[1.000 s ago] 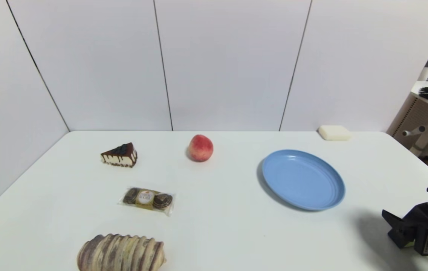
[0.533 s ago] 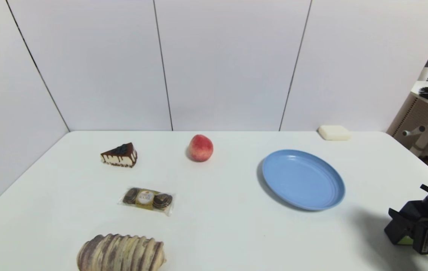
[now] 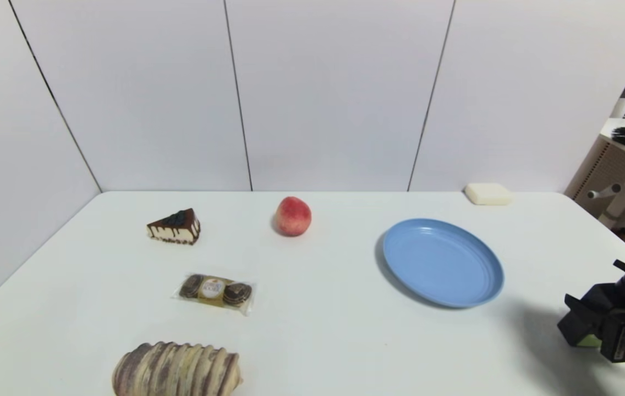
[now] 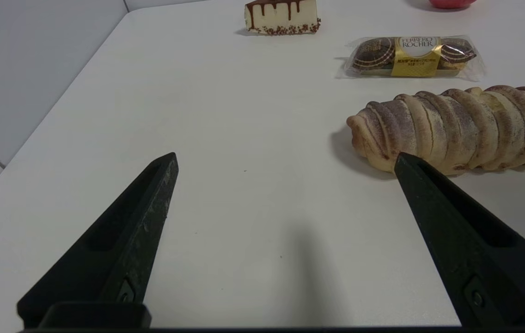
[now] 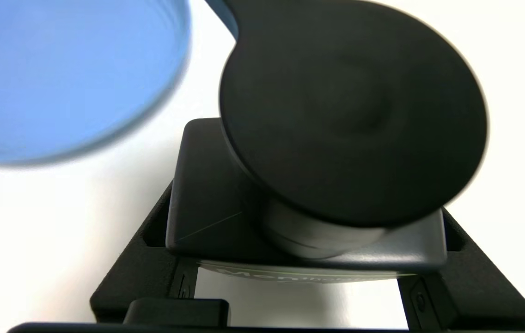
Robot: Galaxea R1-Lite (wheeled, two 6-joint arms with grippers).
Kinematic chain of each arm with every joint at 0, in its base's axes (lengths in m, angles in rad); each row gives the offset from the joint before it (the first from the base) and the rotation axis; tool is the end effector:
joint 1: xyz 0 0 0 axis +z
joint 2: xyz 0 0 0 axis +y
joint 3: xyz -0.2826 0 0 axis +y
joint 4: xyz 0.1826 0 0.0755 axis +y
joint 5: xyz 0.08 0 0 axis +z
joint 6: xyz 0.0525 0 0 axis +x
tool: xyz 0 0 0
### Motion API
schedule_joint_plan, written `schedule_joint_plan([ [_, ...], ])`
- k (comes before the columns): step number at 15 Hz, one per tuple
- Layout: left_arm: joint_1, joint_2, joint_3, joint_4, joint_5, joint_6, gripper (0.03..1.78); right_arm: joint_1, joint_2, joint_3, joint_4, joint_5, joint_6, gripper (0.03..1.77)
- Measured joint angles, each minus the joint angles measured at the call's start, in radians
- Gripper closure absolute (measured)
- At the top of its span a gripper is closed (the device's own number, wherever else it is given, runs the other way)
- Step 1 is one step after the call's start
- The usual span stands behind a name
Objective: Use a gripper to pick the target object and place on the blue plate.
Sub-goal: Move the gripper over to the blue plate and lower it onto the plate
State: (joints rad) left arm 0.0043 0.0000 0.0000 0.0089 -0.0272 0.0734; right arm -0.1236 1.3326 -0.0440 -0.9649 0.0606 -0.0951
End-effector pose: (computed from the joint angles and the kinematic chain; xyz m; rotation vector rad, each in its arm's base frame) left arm 0.0325 -0.0013 0.0743 0.0733 0.0081 -0.0232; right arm 0.1812 -0.0193 0.0782 -0.0645 0.3250 -0.0471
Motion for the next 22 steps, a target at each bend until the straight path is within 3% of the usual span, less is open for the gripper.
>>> schedule_joint_plan([
  [3,0.0,0.0,0.0,0.0,0.0,0.0,0.12,0.037,0.001,-0.106,0.036,0.015,0.003,0.68],
  [9,0.0,0.0,0.0,0.0,0.0,0.0,0.12,0.097,0.093,-0.409,0.165,0.138,0.004,0.68],
  [15,0.0,0.0,0.0,0.0,0.0,0.0,0.12,0.211,0.22,-0.51,0.201,0.211,0.002,0.68],
  [22,0.0,0.0,0.0,0.0,0.0,0.0,0.12,0.29,0.37,-0.588,0.186,0.216,-0.002,0.68],
])
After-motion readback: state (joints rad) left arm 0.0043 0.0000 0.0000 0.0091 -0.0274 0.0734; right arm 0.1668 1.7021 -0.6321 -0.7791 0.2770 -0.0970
